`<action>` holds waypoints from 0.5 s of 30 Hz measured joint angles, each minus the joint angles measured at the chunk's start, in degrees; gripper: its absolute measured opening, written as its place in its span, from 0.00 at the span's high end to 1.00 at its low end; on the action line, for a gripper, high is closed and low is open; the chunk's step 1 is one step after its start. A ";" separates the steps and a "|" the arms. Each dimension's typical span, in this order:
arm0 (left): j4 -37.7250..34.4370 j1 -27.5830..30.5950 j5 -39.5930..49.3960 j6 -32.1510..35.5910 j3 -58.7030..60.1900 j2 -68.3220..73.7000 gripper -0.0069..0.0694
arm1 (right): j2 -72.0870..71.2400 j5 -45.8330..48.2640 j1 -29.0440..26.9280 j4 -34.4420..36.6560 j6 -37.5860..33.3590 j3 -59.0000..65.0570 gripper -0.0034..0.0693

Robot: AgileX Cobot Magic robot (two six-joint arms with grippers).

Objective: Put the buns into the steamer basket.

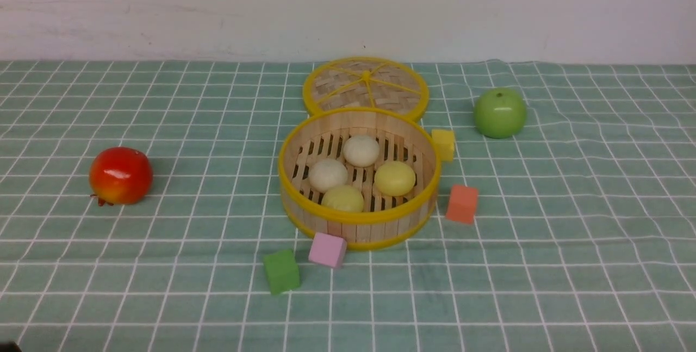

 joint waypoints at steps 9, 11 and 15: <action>1.00 0.04 6.85 -2.31 0.35 0.00 0.93 | 0.00 0.00 0.00 0.00 0.00 0.00 0.89; 1.00 0.04 6.85 -2.31 0.35 0.00 0.93 | 0.00 0.00 0.00 0.00 0.00 0.00 0.89; 1.05 0.04 6.85 -2.31 0.35 0.00 0.93 | 0.00 0.00 0.00 0.00 0.00 0.00 0.88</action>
